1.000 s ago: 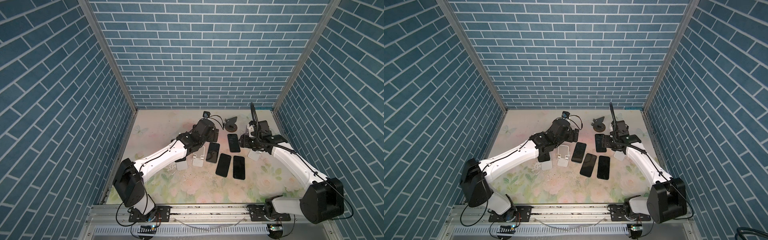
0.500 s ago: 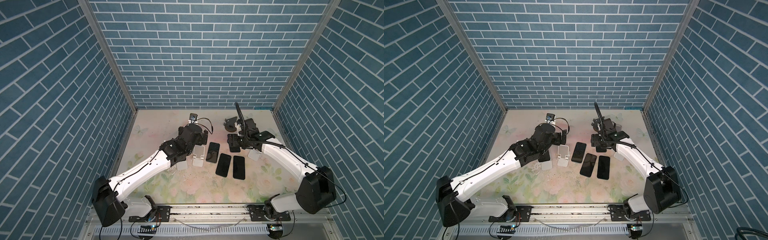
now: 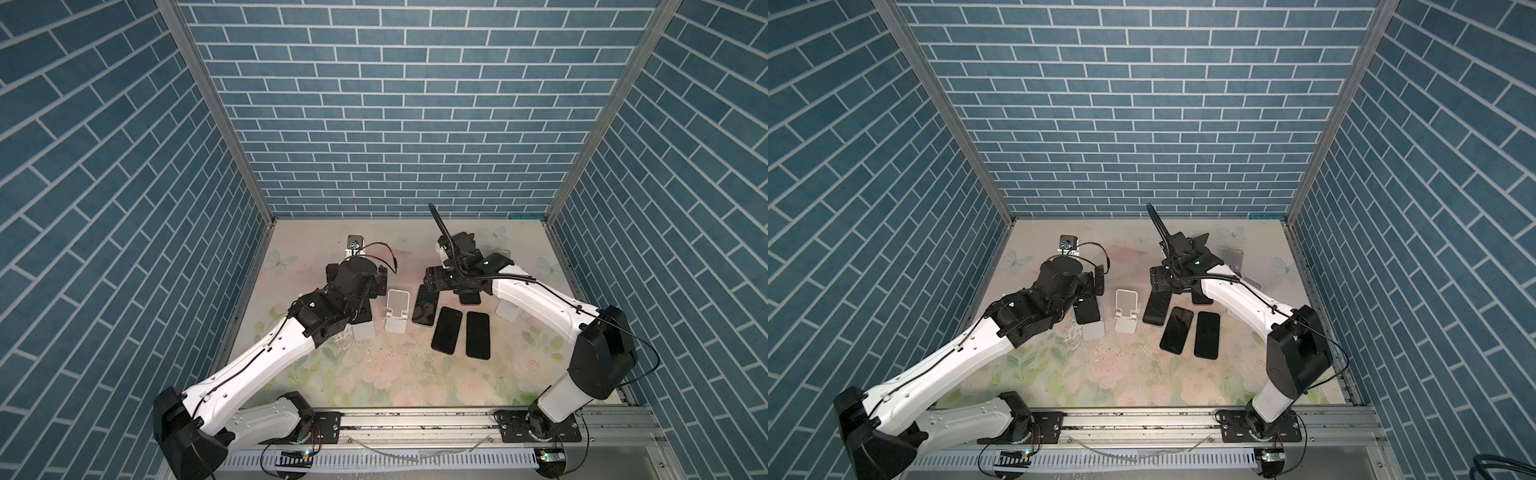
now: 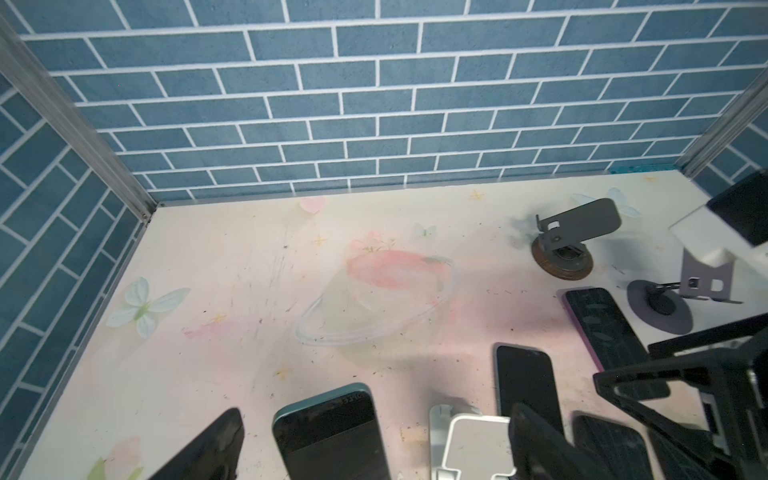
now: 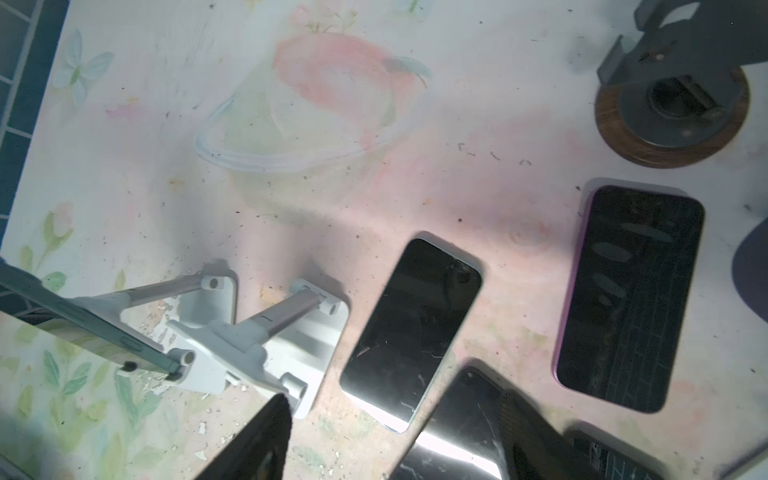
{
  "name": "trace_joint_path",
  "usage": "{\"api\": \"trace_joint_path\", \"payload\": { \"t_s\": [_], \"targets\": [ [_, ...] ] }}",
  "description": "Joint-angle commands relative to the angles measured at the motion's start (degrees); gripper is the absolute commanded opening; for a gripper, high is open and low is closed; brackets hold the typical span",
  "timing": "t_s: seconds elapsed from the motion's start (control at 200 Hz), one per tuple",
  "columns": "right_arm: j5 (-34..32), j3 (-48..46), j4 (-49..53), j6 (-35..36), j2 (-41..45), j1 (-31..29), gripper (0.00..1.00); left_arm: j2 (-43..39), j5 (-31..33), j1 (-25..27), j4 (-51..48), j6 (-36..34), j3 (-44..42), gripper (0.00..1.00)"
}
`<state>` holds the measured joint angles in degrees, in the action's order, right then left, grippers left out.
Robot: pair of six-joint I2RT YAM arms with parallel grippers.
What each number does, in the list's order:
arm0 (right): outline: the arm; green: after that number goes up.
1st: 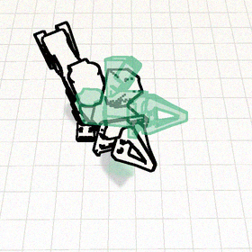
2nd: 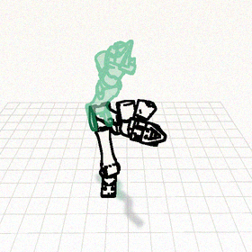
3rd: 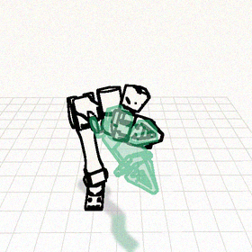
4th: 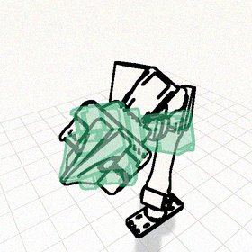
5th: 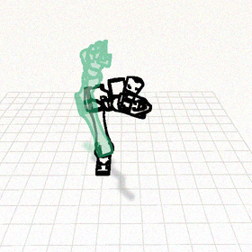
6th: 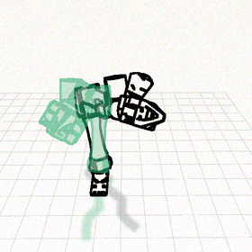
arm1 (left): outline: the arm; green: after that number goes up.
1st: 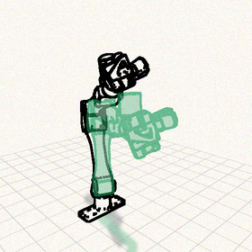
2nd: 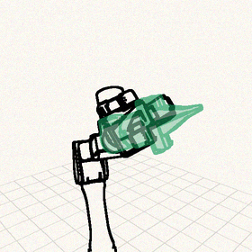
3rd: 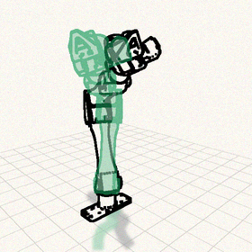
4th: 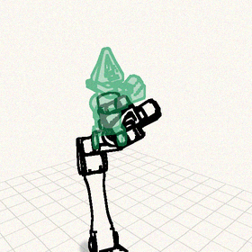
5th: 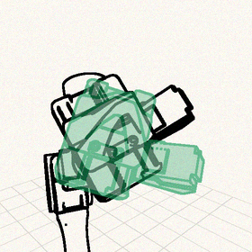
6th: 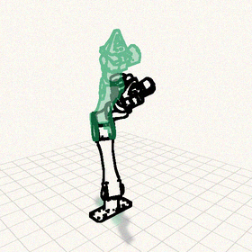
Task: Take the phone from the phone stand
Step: 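Move the left gripper over the standing teal phone while the right gripper reaches forward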
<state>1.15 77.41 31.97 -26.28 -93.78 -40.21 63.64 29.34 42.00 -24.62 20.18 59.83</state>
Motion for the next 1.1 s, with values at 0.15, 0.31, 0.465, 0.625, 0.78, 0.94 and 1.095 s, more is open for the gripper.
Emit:
{"api": "trace_joint_path", "payload": {
  "t_s": [0.15, 0.31, 0.465, 0.625, 0.78, 0.94, 1.095],
  "targets": [
    [-2.33, 6.1, 1.43, -3.2, -4.63, -3.95, 0.89, -6.74, -0.08, -3.89, -2.53, 1.39, -5.09, 0.99],
    [-4.95, 7.74, 1.45, -4.73, -6.48, -6.75, 0.99, -9.27, -0.37, -5.25, -3.13, 1.87, -6.81, 1.0],
    [-6.16, 8.7, 0.73, -6.38, -7.36, -8.58, 0.99, -10.39, -0.3, -5.56, -3.58, 2.01, -7.92, 1.0],
    [-7.3, 9.96, 0.27, -7.96, -8.7, -10.29, 0.99, -12.11, -0.25, -5.84, -4.03, 2.07, -8.98, 1.0],
    [-9.06, 12.94, 2.3, -9.97, -11.76, -11.6, 0.99, -14.12, -0.02, -6.04, -4.71, 2.01, -10.03, 1.0],
    [-11.74, 14.91, 3.95, -11.71, -14.18, -13.07, 0.98, -15.69, 0.01, -6.23, -5.52, 1.96, -10.78, 0.99],
    [-12.78, 16.1, 4.47, -13.11, -15.72, -14.27, 0.98, -16.29, -0.31, -6.36, -6.23, 1.81, -10.88, 1.0]
  ]
}}
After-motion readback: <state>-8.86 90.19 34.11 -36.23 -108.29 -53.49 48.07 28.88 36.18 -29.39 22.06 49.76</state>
